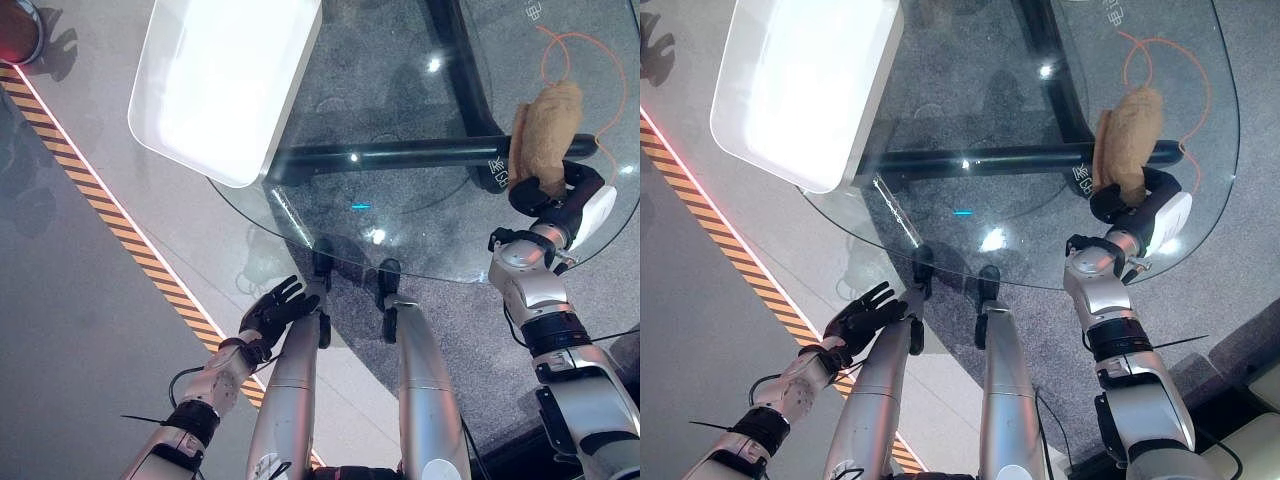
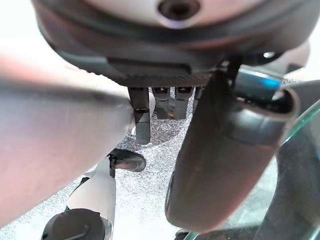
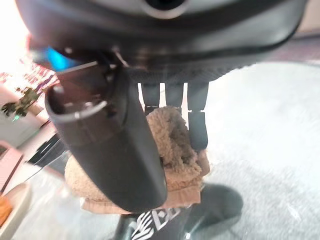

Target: Wipe the table with a cloth and put it in the basket.

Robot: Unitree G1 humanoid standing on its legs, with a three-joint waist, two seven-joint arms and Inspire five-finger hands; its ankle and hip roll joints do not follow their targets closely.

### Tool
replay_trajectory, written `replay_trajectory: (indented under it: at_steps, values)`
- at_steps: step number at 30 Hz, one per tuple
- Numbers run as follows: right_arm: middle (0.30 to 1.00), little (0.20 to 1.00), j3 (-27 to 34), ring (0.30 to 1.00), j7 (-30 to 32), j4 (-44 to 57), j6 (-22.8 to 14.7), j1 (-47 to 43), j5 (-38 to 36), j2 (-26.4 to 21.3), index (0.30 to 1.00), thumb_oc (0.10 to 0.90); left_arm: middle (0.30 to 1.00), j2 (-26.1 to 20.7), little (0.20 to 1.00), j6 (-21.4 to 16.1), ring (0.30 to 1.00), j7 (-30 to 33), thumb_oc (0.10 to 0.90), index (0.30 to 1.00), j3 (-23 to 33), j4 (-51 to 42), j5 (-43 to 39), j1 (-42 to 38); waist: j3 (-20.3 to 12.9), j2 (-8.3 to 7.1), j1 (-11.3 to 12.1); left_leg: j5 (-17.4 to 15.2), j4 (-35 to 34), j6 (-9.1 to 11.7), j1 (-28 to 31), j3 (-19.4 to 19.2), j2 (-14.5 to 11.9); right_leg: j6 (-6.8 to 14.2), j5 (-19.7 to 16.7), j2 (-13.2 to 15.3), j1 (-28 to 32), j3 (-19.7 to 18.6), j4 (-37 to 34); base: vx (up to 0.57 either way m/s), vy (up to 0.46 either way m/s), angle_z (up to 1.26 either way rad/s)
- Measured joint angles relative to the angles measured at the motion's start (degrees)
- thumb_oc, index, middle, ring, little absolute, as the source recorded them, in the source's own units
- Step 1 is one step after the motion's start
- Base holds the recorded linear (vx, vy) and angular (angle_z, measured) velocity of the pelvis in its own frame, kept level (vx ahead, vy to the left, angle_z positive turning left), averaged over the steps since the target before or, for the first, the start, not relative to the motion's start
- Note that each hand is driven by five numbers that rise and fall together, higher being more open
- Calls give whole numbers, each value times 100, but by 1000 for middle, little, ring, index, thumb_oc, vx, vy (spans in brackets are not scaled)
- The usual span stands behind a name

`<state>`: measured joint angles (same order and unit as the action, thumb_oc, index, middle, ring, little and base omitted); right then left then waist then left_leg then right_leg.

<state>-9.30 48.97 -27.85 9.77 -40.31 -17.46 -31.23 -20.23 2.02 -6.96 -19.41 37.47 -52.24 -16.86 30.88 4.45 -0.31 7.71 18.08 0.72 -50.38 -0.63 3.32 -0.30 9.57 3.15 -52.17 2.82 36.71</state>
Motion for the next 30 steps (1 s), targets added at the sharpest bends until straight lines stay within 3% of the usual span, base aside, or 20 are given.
replay_trajectory:
  at_steps: [7,24,30]
  values:
    - [300,200,-344,300,-600,444,23,8,286,6,300,100,900,86,900,-6,900,-6,800,900,32,31,2,-1,1,34,-7,0,-16,1,-1,0,-6,-2,1,-2,-1,5,-14,-1,47,0]
    - [300,200,-803,300,-1041,832,39,52,738,206,300,100,900,158,900,-128,900,23,800,900,76,197,3,-58,-14,58,-97,-10,11,16,-82,65,-15,-8,15,8,-22,132,-3,11,23,2]
    - [300,200,-939,300,-1835,941,-2,113,1098,221,300,100,900,168,900,-131,900,28,800,900,77,215,5,-55,-17,65,-108,-4,4,46,-55,135,-35,-34,12,-15,31,176,-1,0,0,3]
